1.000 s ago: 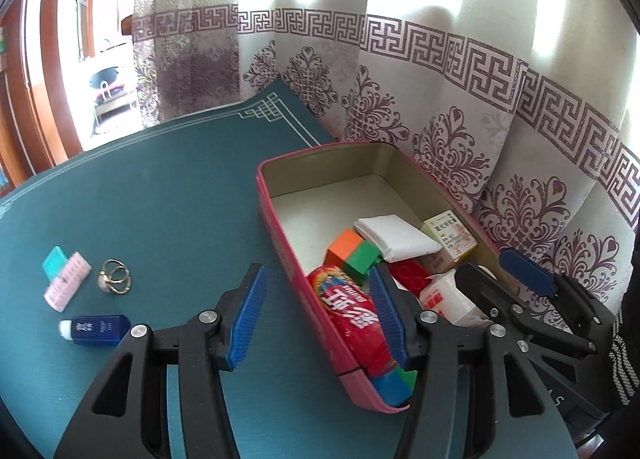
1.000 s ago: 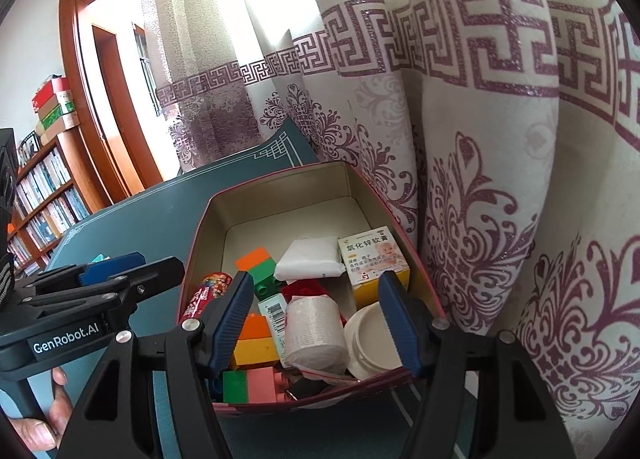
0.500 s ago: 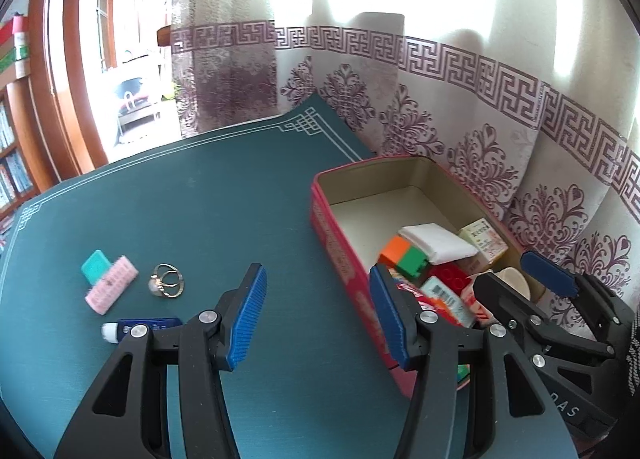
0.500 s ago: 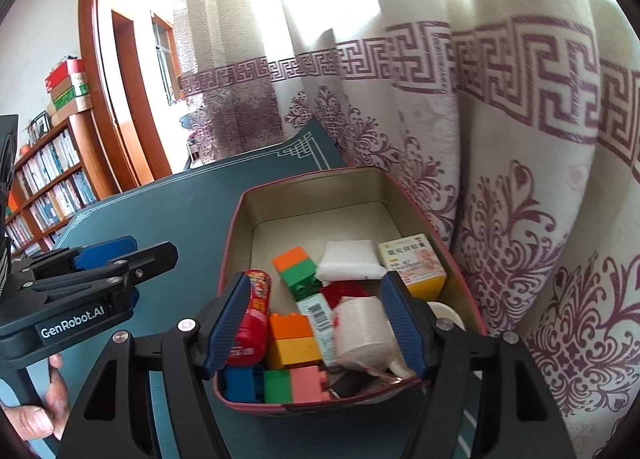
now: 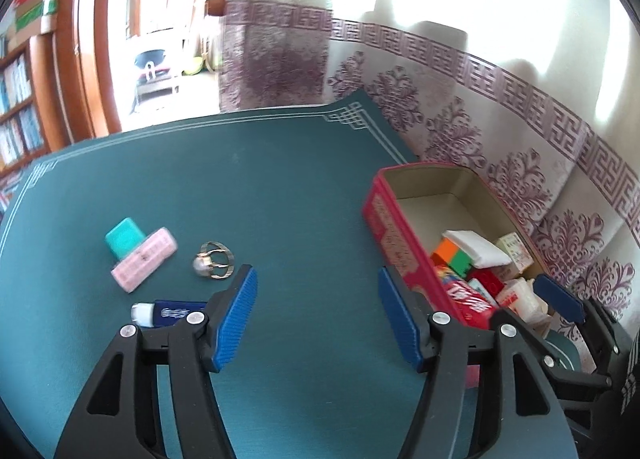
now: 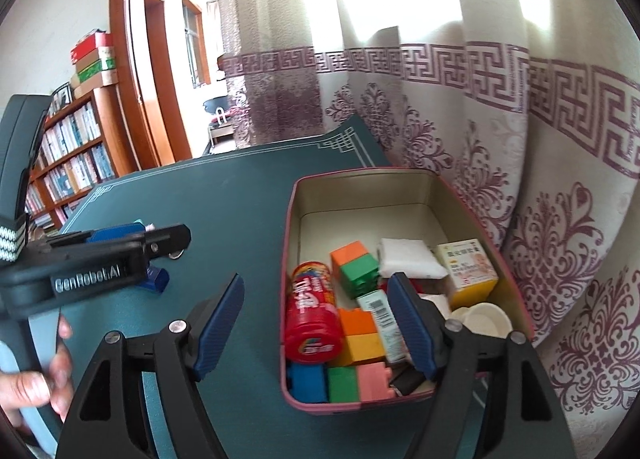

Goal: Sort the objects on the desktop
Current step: 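Withdraw both tools from the tin back toward the remaining objects, then grasp the pink hair roller with the left tool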

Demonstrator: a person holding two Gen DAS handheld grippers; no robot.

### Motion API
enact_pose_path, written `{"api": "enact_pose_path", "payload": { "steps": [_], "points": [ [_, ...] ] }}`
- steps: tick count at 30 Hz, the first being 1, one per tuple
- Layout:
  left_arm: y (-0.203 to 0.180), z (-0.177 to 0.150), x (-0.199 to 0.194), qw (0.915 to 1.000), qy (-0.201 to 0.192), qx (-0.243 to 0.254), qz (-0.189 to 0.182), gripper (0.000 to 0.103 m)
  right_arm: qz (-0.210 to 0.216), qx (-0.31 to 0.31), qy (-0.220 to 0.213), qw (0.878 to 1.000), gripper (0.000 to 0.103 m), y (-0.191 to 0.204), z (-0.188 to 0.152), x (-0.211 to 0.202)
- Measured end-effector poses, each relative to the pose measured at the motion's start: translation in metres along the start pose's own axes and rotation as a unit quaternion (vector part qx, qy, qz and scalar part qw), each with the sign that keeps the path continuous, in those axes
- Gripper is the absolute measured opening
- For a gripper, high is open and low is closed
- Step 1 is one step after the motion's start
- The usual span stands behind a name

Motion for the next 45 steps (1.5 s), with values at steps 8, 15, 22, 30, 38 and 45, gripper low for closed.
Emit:
{"api": "enact_pose_path", "payload": {
  "steps": [8,15,22,30,38,45],
  "points": [
    [0.074,-0.001,-0.007,0.9973,0.002,-0.063,0.038,0.066,0.019,-0.016,0.010,1.000,0.078,0.021,-0.005,0.004],
    [0.129,-0.002,-0.009,0.9923,0.002,-0.096,0.078,0.066,0.034,-0.031,0.021,0.999,0.078,0.039,-0.010,0.011],
    [0.144,-0.006,0.014,0.9919,0.028,-0.080,0.094,0.066,0.050,-0.043,0.028,0.997,0.079,0.053,-0.013,0.014],
    [0.141,-0.011,0.045,0.9927,0.059,-0.043,0.096,0.066,0.074,-0.056,0.040,0.995,0.079,0.072,-0.015,0.020],
    [0.145,-0.009,0.068,0.9919,0.070,-0.034,0.100,0.066,0.099,-0.067,0.056,0.991,0.079,0.093,-0.019,0.029],
    [0.144,-0.018,0.075,0.9927,0.067,-0.026,0.096,0.066,0.114,-0.073,0.074,0.988,0.079,0.107,-0.024,0.039]
  ]
}}
Point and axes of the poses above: each gripper's, at about its wrist camera, not at the fingertips, and x roughly the way its jaws point, y to its left, z to its top, the point moved 5 cm from there along x, roughly the way its jaws point, and after that the axes turned 5 degrees about -y, right-handed, at the moved point
